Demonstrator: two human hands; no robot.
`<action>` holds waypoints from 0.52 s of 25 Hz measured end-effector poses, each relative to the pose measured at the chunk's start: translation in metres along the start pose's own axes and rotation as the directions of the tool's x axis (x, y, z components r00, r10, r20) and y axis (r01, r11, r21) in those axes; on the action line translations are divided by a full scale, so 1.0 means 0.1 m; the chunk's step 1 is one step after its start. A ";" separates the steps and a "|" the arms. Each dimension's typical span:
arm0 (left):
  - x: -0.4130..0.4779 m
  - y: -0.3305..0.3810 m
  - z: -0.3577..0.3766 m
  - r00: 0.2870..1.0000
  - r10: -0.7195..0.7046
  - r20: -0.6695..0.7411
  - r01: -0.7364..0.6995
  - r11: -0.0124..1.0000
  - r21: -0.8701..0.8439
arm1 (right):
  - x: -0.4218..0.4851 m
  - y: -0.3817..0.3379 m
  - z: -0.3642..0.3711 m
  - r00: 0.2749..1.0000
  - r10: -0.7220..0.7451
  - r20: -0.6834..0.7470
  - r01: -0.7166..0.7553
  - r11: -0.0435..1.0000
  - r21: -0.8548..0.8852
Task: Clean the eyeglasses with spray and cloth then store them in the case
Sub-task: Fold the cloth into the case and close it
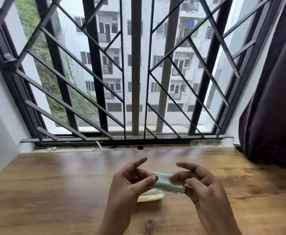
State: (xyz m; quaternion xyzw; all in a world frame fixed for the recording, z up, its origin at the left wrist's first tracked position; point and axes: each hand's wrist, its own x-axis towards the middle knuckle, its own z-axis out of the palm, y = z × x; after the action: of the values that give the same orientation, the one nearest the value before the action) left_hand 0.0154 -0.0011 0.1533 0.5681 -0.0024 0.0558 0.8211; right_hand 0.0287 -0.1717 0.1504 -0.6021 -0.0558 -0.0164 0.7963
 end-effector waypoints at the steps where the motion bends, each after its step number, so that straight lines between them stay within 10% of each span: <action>1: 0.00 -0.01 0.00 1.000 0.018 -0.009 -0.018 1.000 0.017 | 0.01 0.02 0.02 1.000 0.003 -0.014 -0.002 0.999 0.036; 13: 0.11 -0.24 -0.10 0.999 0.015 -0.046 -0.013 0.999 0.047 | 0.16 0.27 0.00 0.925 0.356 0.129 -0.373 0.918 0.138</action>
State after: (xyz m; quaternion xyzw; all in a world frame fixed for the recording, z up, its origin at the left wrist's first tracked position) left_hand 0.0283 0.0003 0.1281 0.5856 0.0138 0.0744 0.8070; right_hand 0.0467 -0.1634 0.1266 -0.5362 0.0158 0.1675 0.8271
